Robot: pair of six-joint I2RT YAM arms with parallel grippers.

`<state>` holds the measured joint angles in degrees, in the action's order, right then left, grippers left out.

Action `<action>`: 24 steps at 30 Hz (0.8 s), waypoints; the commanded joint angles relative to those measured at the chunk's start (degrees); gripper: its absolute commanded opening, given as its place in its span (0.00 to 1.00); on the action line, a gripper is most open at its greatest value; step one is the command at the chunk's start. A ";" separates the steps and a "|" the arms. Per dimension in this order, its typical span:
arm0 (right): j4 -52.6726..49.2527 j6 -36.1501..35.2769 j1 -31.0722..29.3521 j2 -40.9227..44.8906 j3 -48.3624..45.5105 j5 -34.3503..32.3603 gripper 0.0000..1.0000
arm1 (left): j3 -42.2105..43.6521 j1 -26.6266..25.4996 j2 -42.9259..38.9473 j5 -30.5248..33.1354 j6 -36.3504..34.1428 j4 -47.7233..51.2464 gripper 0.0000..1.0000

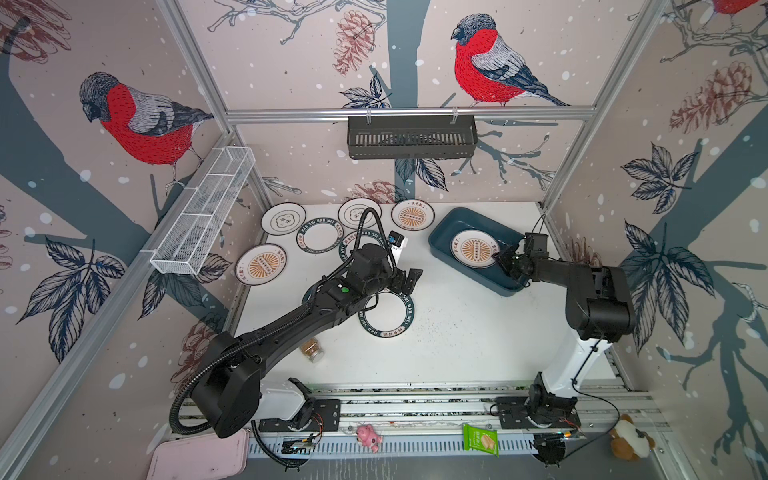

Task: Place the plates into the plastic bin on the countertop
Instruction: 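Open the right gripper to release the plate in the bin, then move the right gripper to the green-rimmed plate and grasp its rim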

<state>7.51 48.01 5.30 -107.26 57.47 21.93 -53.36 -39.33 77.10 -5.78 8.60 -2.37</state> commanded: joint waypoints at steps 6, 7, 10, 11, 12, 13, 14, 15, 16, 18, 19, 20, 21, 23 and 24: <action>0.63 -4.04 -2.13 6.70 0.70 0.19 0.60 | -2.37 0.05 -1.40 7.54 -3.29 3.84 0.96; 0.43 -4.59 -2.62 7.54 0.84 -0.07 0.62 | -2.28 0.04 -1.94 8.18 -3.37 3.92 0.96; -0.46 -5.93 -4.59 10.50 0.97 -1.31 0.63 | -2.21 0.08 -3.33 10.15 -3.68 4.04 0.96; -0.48 -6.16 -5.30 11.67 0.68 -1.54 0.65 | -2.47 0.13 -3.49 10.97 -3.90 4.52 0.96; 0.28 -5.98 -5.84 13.04 0.05 -0.47 0.67 | -2.68 0.18 -3.53 12.28 -4.05 5.01 0.96; 2.14 -5.19 -6.07 14.18 -0.94 1.54 0.68 | -2.89 0.35 -3.53 13.56 -4.07 5.23 0.96; 4.53 -3.98 -6.62 15.88 -2.23 3.27 0.70 | -3.16 0.70 -3.41 15.08 -3.84 5.41 0.96; 6.70 -2.85 -7.60 17.40 -3.62 4.16 0.71 | -3.45 1.04 -3.32 16.54 -3.18 5.98 0.96; 7.92 -2.66 -8.71 18.83 -4.53 4.57 0.72 | -3.49 1.33 -3.15 17.38 -2.54 6.43 0.96; 9.54 -2.87 -12.16 21.93 -6.19 4.22 0.76 | -3.45 1.69 -3.27 18.63 -0.94 6.77 0.96; 9.76 -3.31 -13.82 23.04 -6.72 4.17 0.78 | -3.49 1.67 -3.36 19.12 0.22 6.71 0.96; 9.59 -3.83 -15.76 24.30 -7.14 4.13 0.81 | -3.50 1.66 -3.49 19.55 2.13 6.53 0.96; 9.19 -4.50 -17.65 25.37 -7.62 4.08 0.82 | -3.49 1.71 -3.61 19.71 4.29 6.42 0.96; 7.95 -5.81 -20.90 27.09 -8.38 3.75 0.85 | -2.26 1.71 -4.17 19.86 9.04 6.52 0.96; 7.42 -6.51 -22.30 27.86 -9.06 3.52 0.88 | -1.03 1.67 -4.76 19.77 11.68 6.57 0.96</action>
<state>14.17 44.01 -14.24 -81.25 49.50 25.23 -56.01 -37.74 73.56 12.08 11.75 3.68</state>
